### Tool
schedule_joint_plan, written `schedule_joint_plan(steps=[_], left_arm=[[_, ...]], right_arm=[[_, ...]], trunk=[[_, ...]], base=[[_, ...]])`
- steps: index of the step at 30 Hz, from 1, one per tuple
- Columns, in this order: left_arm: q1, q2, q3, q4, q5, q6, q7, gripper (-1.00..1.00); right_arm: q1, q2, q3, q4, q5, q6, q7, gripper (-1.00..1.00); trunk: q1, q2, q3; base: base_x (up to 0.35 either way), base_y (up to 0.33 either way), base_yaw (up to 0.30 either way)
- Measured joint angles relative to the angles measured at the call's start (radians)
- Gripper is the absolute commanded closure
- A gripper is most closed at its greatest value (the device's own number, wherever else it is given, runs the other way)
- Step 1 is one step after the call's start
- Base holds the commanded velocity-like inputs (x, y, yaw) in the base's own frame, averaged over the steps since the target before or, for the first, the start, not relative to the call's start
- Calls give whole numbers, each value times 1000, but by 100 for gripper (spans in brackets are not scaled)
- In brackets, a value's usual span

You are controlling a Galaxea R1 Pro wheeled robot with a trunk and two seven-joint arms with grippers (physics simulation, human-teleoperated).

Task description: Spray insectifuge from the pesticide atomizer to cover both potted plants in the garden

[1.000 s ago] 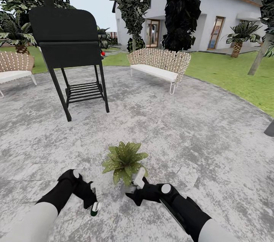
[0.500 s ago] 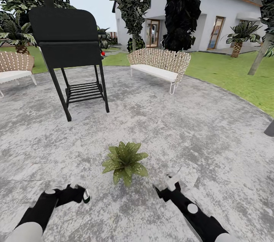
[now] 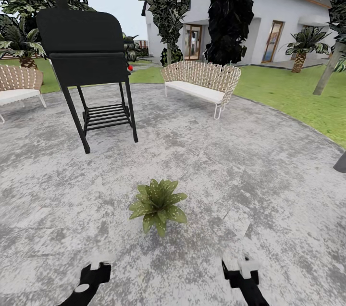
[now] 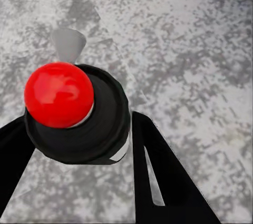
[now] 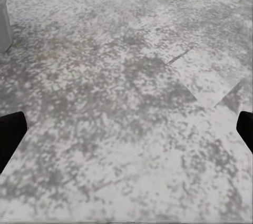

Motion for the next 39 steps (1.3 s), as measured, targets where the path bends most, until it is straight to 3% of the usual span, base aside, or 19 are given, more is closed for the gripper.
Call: schedule_joint_plan(steps=[2, 8, 39], left_arm=[[2, 1, 0, 40, 0, -36, 17, 100], [50, 3, 1, 43, 1, -55, 17, 100], [54, 4, -1, 48, -1, -56, 17, 100]], right_arm=[[5, 3, 0, 1, -1, -2, -1, -100], [7, -7, -2, 2, -1, 1, -1, -100], [19, -7, -1, 2, -3, 1, -1, -100]], trunk=[[0, 0, 0], [0, 0, 0], [0, 0, 7]], base=[[0, 0, 0], [0, 0, -69], [0, 0, -281]])
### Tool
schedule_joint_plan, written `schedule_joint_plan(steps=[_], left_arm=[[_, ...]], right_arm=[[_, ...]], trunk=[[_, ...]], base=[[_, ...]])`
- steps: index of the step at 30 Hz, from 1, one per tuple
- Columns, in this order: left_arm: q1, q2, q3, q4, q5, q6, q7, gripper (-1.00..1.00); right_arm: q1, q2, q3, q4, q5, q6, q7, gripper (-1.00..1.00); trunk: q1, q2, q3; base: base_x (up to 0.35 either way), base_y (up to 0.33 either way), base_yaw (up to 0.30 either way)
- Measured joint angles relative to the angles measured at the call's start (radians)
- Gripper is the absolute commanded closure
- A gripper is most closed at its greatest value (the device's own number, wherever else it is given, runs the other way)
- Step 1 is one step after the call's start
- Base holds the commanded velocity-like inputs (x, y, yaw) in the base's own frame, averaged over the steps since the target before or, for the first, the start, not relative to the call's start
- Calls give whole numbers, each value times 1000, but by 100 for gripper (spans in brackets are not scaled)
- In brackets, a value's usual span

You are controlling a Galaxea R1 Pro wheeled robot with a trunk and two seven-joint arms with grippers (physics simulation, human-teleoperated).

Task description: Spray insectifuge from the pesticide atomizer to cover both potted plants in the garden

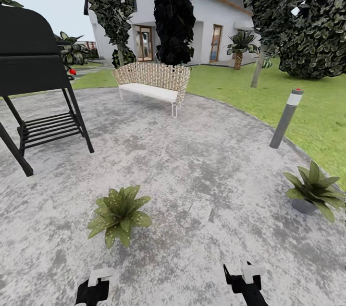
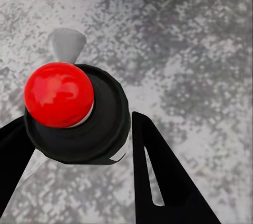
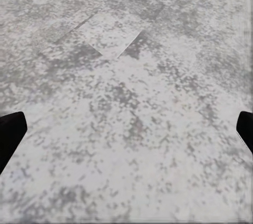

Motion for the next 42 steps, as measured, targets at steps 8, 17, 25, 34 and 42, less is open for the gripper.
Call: schedule_joint_plan(steps=[8, 17, 25, 34, 42], left_arm=[[0, 0, -2, 0, -4, 0, -1, 100], [0, 0, -2, 0, -7, 0, 0, 100], [0, -5, -12, 3, -16, 4, -9, 100], [0, -15, -24, 27, -109, 6, -11, 100], [0, -14, -24, 28, -110, 6, -11, 100]], right_arm=[[0, 2, -1, -1, 0, 0, 0, -100], [0, 7, -1, 0, 0, 0, 0, -100], [0, 7, -1, 1, 0, 1, 0, -100], [0, 7, -1, 1, 0, 1, 0, -100], [0, 7, -1, 1, 0, 0, 0, -100]], trunk=[[0, 0, 0], [0, 0, 0], [0, 0, 0], [0, 0, 0], [0, 0, 0]], base=[[0, 0, -10], [0, 0, -57], [0, 0, -263], [0, 0, -272], [0, 0, -272]])
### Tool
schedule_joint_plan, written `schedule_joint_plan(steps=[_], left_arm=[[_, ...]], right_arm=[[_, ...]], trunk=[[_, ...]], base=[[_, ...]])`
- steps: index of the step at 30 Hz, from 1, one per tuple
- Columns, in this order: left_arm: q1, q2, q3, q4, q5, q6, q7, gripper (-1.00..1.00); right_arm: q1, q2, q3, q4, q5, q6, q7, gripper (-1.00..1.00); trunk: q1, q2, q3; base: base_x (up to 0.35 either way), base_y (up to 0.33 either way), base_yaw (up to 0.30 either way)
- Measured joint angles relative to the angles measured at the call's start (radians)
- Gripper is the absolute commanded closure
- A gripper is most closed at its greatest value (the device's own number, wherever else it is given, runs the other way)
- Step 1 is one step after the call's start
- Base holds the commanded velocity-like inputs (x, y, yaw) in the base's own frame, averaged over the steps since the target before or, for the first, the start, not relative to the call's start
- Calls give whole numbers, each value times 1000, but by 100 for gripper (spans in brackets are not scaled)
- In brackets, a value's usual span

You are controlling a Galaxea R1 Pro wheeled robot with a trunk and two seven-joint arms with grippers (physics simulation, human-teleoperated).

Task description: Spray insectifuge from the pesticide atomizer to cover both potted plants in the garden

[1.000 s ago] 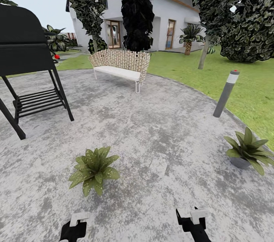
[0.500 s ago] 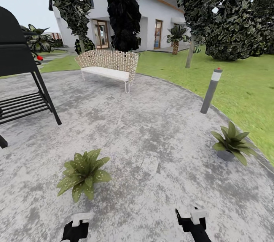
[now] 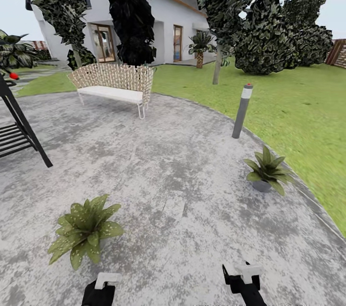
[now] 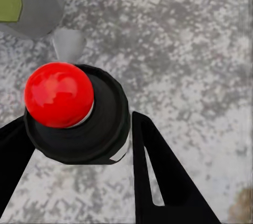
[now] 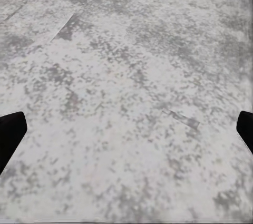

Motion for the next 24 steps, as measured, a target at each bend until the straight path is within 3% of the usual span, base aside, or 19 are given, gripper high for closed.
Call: schedule_joint_plan(steps=[24], left_arm=[[0, 0, -1, 0, -2, -1, 1, 100]], right_arm=[[0, 0, 0, 0, 0, 0, 0, -100]], trunk=[[0, 0, 0]], base=[[0, 0, -272]])
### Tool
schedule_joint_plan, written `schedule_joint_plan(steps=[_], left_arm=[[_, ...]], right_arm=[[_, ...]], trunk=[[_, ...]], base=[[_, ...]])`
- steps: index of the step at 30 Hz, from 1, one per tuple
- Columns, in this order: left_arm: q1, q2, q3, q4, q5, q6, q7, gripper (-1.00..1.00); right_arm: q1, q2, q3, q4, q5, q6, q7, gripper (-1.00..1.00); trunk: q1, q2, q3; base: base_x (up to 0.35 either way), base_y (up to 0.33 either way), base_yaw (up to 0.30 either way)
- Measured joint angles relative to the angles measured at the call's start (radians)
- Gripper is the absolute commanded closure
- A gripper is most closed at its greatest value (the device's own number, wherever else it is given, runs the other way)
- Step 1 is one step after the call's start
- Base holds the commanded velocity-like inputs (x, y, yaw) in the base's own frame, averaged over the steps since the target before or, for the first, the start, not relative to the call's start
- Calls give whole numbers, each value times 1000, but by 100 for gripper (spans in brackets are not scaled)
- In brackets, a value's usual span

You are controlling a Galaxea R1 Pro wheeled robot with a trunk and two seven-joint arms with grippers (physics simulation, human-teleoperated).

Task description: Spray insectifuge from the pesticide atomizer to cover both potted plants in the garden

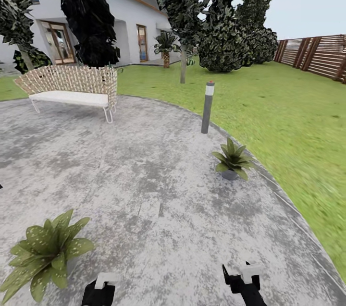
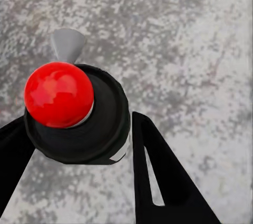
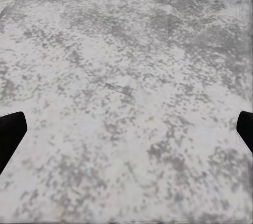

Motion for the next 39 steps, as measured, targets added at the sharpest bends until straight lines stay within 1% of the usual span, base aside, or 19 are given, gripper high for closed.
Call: schedule_joint_plan(steps=[18, 25, 39], left_arm=[[0, 2, 1, -1, 2, 0, 0, 100], [0, 2, 1, -2, 3, 0, 0, 100], [0, 2, 1, -2, 5, 0, 0, 100]], right_arm=[[0, 0, 0, 0, 1, 0, 0, -100], [0, 0, 0, 0, 0, 0, 0, -100], [0, 0, 0, 0, 0, 0, 0, -100]], trunk=[[0, 0, 0], [-1, 0, 0], [-1, 0, 0]], base=[[11, 0, -272], [287, 0, -239], [335, 0, -16]])
